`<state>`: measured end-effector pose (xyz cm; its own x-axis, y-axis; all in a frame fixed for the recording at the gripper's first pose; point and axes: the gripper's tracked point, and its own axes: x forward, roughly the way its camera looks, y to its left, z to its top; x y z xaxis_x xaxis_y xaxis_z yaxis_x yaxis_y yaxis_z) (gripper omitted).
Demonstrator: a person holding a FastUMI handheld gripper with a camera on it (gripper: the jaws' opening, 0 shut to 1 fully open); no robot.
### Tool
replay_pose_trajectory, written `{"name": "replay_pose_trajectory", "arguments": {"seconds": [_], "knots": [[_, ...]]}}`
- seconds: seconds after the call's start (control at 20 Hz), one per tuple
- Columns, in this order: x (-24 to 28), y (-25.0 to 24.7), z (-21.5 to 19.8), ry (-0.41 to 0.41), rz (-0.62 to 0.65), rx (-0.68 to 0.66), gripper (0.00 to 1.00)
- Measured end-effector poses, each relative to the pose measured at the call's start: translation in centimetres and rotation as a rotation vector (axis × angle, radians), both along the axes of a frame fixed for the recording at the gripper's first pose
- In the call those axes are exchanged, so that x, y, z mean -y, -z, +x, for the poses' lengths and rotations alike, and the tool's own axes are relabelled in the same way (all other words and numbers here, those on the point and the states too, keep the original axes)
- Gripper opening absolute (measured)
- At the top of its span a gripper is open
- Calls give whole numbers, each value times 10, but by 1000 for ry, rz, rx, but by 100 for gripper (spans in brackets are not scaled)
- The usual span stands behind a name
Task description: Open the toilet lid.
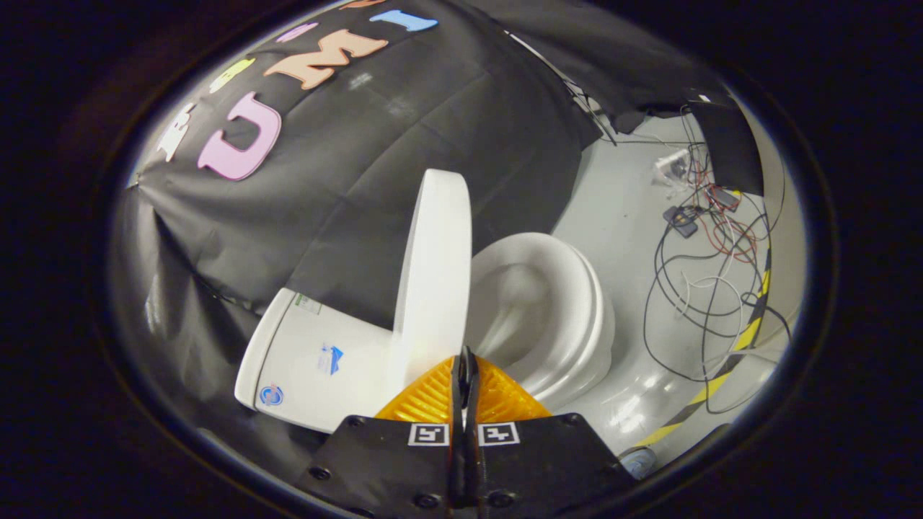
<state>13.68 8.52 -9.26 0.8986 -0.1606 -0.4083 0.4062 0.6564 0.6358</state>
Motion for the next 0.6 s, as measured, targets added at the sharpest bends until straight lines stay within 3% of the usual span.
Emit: {"name": "replay_pose_trajectory", "arguments": {"seconds": [0.6], "knots": [[-24,-37,4,-6,-100,51,0]]}}
